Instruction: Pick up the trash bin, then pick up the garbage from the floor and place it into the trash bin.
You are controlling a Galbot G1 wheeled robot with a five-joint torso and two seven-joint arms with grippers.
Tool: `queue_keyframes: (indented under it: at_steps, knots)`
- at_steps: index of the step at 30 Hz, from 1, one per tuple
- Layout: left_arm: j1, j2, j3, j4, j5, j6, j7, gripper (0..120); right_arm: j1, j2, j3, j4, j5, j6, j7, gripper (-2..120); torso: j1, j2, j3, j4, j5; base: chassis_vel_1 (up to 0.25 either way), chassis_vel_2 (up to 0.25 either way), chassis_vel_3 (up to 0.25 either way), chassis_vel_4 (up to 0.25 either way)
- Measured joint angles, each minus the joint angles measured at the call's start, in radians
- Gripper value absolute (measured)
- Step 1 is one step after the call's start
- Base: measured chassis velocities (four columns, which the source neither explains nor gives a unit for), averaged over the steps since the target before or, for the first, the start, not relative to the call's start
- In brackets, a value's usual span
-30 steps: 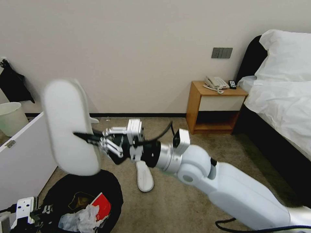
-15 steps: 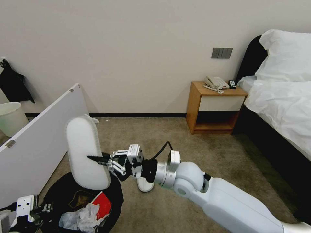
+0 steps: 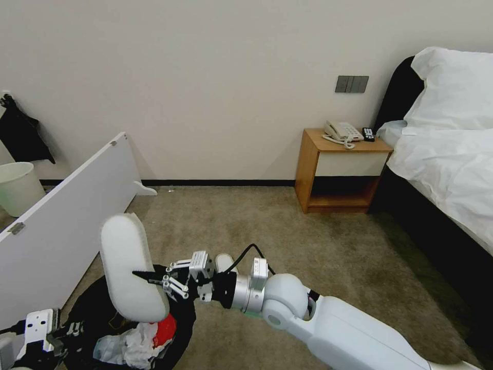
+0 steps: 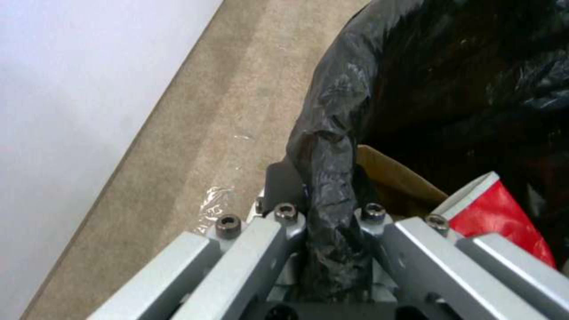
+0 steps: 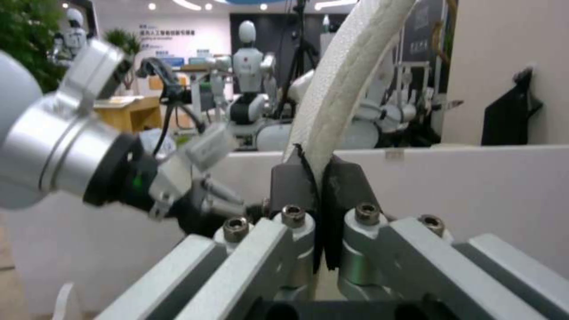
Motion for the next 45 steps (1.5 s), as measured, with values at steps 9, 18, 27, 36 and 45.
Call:
queue_keyframes:
  at_steps: [9,18,27,36,45]
  knots:
    - [0.001,-0.002,0.002,-0.005,-0.001,0.0,0.0,3,-0.003,0.017,-0.032,-0.038,-0.023,0.007,0.003,0,0.0,0.0,0.0,0.0,0.0,0.0,0.0,0.0,0.0]
    - [0.0,-0.002,0.003,-0.009,-0.004,0.0,0.0,3,-0.01,0.04,-0.061,-0.077,-0.047,0.01,0.005,0,0.0,0.0,0.0,0.0001,0.0,0.0,0.0,0.0,0.0]
    - [0.003,-0.002,0.003,-0.016,-0.013,0.0,0.0,3,-0.013,0.055,-0.069,-0.11,-0.062,0.01,0.005,0,0.0,0.0,0.0,0.0,0.0,0.0,0.0,0.0,0.0]
    - [0.004,-0.001,0.002,-0.016,-0.017,0.0,0.0,3,-0.015,0.067,-0.076,-0.135,-0.079,0.01,0.006,0,0.0,0.0,0.0,0.0001,0.0,0.0,0.0,0.0,0.0]
    - [0.002,0.0,0.001,-0.016,-0.024,0.0,0.0,3,-0.016,0.064,-0.078,-0.143,-0.088,0.007,0.006,0,0.0,0.0,0.0,0.0,0.0001,0.0,0.0,0.0,0.0]
